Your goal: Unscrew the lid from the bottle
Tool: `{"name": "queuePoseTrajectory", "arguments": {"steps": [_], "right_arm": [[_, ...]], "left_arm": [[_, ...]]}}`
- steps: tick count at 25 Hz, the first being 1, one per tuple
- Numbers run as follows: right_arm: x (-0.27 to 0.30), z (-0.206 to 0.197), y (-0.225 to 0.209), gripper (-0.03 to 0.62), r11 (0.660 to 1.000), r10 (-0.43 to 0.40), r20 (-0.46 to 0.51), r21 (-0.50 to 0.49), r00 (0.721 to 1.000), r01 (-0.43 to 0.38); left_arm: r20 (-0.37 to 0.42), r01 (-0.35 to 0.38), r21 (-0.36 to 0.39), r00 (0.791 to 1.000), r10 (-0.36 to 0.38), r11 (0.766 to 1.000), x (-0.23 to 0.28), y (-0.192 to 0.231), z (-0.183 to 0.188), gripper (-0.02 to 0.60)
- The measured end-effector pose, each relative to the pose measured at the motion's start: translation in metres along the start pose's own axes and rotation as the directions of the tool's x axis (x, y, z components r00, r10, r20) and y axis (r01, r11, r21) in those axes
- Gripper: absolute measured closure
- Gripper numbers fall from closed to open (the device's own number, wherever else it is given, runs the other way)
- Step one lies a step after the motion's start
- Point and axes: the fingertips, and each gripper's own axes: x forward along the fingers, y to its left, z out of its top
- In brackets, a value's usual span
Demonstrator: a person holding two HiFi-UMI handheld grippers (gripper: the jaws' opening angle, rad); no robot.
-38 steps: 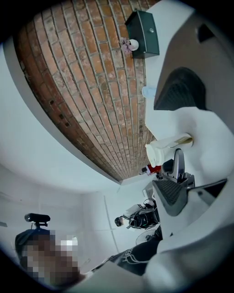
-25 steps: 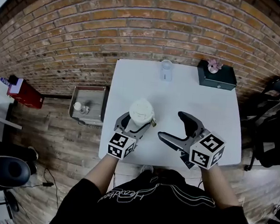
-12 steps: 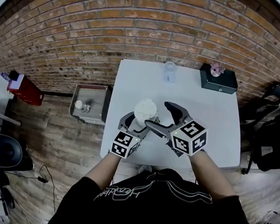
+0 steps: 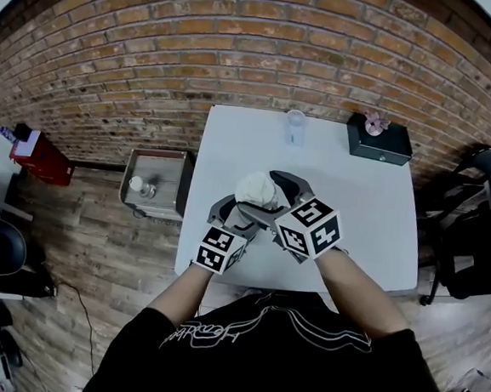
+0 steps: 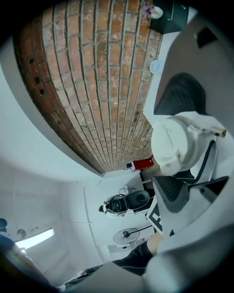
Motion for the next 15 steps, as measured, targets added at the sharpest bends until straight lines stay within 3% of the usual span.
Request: {"name": "queuePoseTrajectory", "arguments": {"steps": [4, 15], "right_arm": [[0.0030, 0.0009, 0.0015, 0.221, 1.000, 0.002, -0.020, -0.026, 1.000, -0.002], [0.0049, -0.0005, 0.0011, 0.210, 0.995, 0.085, -0.016, -0.057, 0.996, -0.085]], "left_arm": [[0.012, -0.003, 0.005, 1.000, 0.003, 1.000, 0.0006, 0.0010, -0.0005, 0.222], [0.023, -0.025, -0.011, 0.999, 0.025, 1.000, 0.0006, -0.0004, 0.0028, 0.222]]}}
